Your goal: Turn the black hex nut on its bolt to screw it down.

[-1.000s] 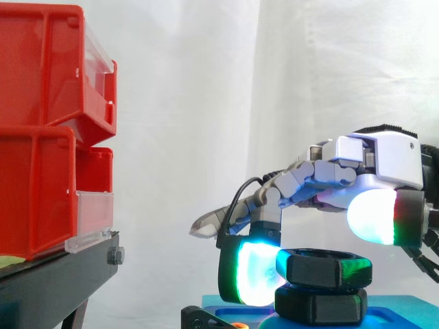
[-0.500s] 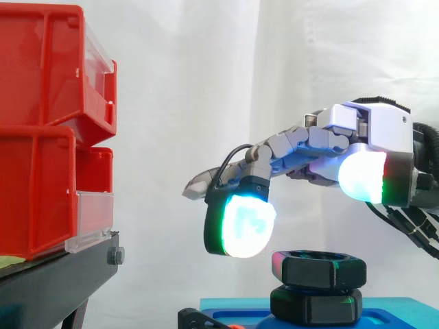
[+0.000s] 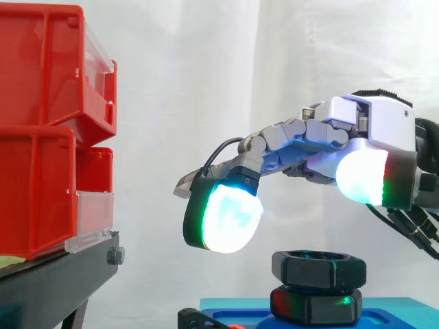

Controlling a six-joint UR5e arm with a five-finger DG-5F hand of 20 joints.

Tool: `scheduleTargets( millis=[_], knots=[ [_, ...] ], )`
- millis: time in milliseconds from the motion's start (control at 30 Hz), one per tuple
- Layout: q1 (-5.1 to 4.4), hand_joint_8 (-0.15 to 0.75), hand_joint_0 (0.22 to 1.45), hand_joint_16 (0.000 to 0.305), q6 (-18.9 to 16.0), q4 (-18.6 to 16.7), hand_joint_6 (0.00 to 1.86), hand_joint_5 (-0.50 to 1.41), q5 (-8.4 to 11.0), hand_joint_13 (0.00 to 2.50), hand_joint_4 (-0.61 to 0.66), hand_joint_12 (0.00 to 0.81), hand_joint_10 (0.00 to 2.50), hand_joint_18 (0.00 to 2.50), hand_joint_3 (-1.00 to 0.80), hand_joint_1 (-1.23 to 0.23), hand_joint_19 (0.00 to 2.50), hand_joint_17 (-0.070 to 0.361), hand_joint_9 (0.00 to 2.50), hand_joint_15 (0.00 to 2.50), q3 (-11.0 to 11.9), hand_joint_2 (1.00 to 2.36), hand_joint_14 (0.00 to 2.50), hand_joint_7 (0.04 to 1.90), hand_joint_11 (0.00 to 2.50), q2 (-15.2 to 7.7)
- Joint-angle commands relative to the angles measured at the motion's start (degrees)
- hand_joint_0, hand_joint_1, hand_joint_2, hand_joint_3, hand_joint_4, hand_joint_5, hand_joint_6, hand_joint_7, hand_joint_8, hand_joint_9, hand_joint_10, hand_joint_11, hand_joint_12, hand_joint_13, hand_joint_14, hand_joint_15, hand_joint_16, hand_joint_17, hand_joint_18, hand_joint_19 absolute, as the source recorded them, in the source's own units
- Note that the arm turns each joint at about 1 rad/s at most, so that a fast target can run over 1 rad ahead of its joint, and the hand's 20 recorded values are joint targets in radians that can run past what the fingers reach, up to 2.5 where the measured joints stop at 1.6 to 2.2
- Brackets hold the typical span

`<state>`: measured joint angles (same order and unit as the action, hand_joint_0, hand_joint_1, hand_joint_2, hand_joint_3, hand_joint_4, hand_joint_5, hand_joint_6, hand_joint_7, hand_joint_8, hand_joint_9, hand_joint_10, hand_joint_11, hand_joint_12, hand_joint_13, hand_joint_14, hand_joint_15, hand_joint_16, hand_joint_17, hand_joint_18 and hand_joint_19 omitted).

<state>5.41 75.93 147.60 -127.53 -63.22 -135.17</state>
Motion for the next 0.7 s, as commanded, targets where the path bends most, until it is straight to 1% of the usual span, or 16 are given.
scheduleTargets(
  millis=[0,33,167,333,367,467,567,667],
  knots=[
    [-0.92,0.321,0.51,0.055,0.36,0.32,0.50,-0.09,1.41,0.39,0.30,0.358,0.00,0.41,-0.50,-0.29,0.44,0.123,0.52,0.05,-0.67,1.00,0.00,0.92,0.13,0.00],
    [-1.45,0.322,0.51,0.055,0.45,0.23,0.50,-0.09,2.29,0.39,0.31,0.358,0.00,0.41,-0.50,-0.29,0.45,0.123,0.52,0.05,-1.20,1.00,0.00,0.93,0.14,0.00],
    [-2.42,0.328,0.51,0.055,0.45,0.23,0.50,-0.08,3.25,0.39,0.32,0.359,0.00,0.41,-0.50,-0.29,0.44,0.123,0.52,0.05,-1.81,1.00,0.00,1.01,0.15,0.00],
    [-2.77,0.333,0.51,0.055,0.45,0.58,0.50,-0.06,3.25,0.39,0.31,0.360,0.00,0.41,-0.50,-0.29,0.44,0.123,0.53,0.05,-1.81,1.00,0.00,1.14,0.16,0.00],
    [-2.77,0.332,0.51,0.055,0.45,0.67,0.50,-0.05,3.25,0.40,0.28,0.360,0.00,0.41,-0.50,-0.29,0.45,0.123,0.53,0.05,-1.81,1.00,0.00,1.18,0.16,0.00],
    [-2.77,0.318,0.51,0.054,0.45,0.67,0.55,-0.04,3.25,0.40,0.23,0.357,0.00,0.42,-0.50,-0.29,0.45,0.122,0.55,0.05,-1.90,1.00,0.00,1.13,0.17,0.00],
    [-2.77,0.317,0.51,0.054,0.36,0.58,0.62,-0.04,3.25,0.40,0.23,0.356,0.00,0.42,-0.50,-0.29,0.45,0.121,0.56,0.05,-1.81,1.00,0.00,1.03,0.17,0.00],
    [-2.86,0.321,0.52,0.054,0.36,0.49,0.65,-0.05,3.25,0.40,0.23,0.356,0.00,0.42,-0.50,-0.29,0.44,0.121,0.57,0.05,-1.81,1.00,0.00,1.00,0.18,0.00]
  ],
)
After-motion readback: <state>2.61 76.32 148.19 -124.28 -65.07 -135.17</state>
